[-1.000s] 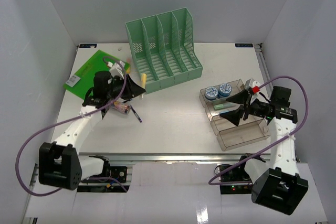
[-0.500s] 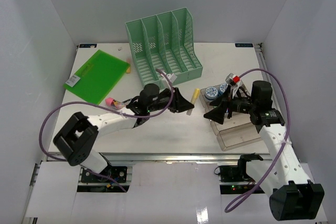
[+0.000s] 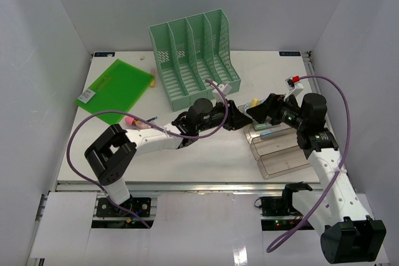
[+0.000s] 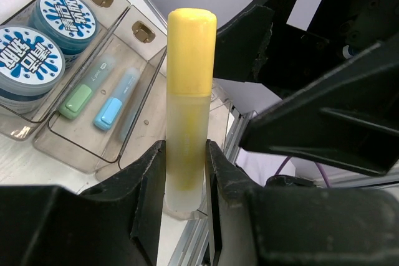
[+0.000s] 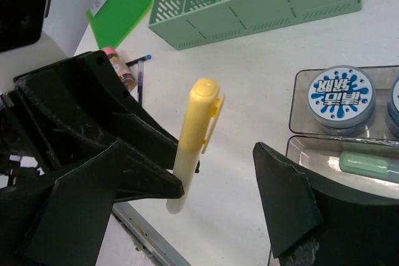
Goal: Organize the desk
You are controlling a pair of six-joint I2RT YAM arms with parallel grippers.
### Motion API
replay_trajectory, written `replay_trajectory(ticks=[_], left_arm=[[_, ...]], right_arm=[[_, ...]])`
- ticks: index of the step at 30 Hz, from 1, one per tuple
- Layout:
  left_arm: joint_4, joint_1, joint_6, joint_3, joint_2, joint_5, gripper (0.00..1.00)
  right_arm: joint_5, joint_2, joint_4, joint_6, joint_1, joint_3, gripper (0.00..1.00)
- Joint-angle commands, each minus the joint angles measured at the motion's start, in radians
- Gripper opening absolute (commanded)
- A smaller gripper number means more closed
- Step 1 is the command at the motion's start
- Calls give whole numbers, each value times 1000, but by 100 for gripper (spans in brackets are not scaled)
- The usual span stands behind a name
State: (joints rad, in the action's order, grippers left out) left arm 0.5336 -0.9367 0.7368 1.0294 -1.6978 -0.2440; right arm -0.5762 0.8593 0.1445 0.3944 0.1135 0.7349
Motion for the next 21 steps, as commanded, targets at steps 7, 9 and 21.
replay_trajectory(ticks=[7,9,21], left_arm=[[47,-25,-8,39,15,30,7],[47,-26,-8,42,14,30,7],[15,-28,6,90,-10,-2,45]], right_arm=[[27,69,-91,74,3,41,57],[9,86,-98,83,3,49,49],[-76,89,-167,64,-11,20,10]])
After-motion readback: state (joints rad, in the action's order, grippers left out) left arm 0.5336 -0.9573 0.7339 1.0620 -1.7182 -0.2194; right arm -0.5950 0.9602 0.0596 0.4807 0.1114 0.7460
